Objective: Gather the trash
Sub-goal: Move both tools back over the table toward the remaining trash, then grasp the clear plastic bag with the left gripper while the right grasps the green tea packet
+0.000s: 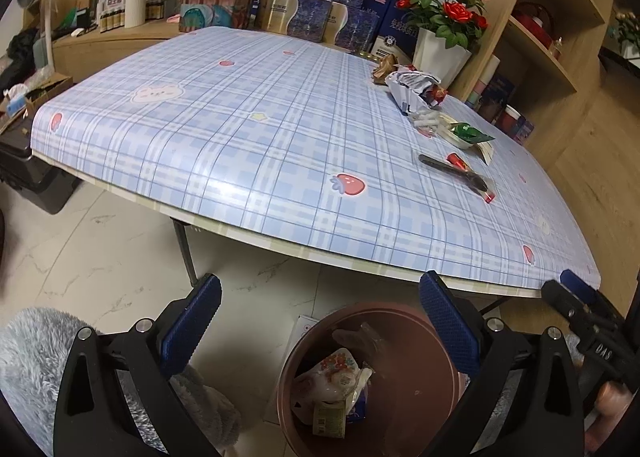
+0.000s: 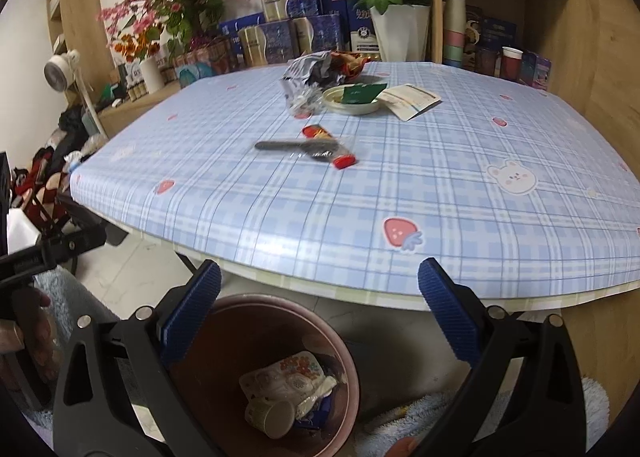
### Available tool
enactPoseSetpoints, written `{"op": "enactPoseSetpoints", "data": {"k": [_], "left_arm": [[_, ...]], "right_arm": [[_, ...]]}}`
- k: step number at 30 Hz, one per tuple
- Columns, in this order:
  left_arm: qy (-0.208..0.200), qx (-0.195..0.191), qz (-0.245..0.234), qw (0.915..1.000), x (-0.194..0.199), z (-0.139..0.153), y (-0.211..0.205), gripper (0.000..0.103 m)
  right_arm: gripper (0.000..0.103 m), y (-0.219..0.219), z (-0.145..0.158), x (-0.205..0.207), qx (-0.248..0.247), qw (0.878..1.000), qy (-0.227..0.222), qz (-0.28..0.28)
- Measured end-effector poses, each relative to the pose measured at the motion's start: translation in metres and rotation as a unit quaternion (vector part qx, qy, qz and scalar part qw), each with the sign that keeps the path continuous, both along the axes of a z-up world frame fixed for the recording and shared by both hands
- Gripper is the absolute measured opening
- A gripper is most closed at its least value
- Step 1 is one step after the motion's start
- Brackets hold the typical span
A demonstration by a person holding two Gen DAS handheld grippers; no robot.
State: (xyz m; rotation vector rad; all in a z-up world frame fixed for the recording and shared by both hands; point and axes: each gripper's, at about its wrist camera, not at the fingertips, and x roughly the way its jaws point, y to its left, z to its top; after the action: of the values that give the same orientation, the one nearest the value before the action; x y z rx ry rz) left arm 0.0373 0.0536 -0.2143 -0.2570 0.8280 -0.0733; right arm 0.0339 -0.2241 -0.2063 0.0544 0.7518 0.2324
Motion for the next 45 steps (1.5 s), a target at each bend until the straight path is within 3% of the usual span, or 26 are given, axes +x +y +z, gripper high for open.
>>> {"op": "enactPoseSetpoints", "data": {"k": [11, 21, 33, 41, 45], "left_arm": [[-0.013, 0.044, -0.055, 0.9974, 0.032, 0.024, -0.022, 0.097], [-0.026, 0.053, -0.123, 0.9906, 0.088, 0.049, -0.064, 0.093], [0.032, 0.004, -0.133, 0.9905, 0.193, 0.044, -0.109, 0.080], [0.083, -0.034, -0.094, 0.9915, 0.264, 0.025, -0.126, 0.069], [0.113, -0.064, -0.063, 0.9896, 0.288, 0.007, -0.124, 0.069]], "right_arm": [[0.097, -0.026, 0.006, 0.025, 0.032, 0.999, 0.009, 0.006], [0.097, -0.049, 0.023, 0.059, -0.002, 1.000, 0.014, -0.018], [0.097, -0.076, 0.015, 0.108, -0.007, 0.998, 0.042, -0.049], [0.097, -0.086, 0.013, 0.140, 0.016, 0.996, 0.051, -0.065], [0.097, -0.088, 0.011, 0.153, 0.012, 0.996, 0.055, -0.066]]}}
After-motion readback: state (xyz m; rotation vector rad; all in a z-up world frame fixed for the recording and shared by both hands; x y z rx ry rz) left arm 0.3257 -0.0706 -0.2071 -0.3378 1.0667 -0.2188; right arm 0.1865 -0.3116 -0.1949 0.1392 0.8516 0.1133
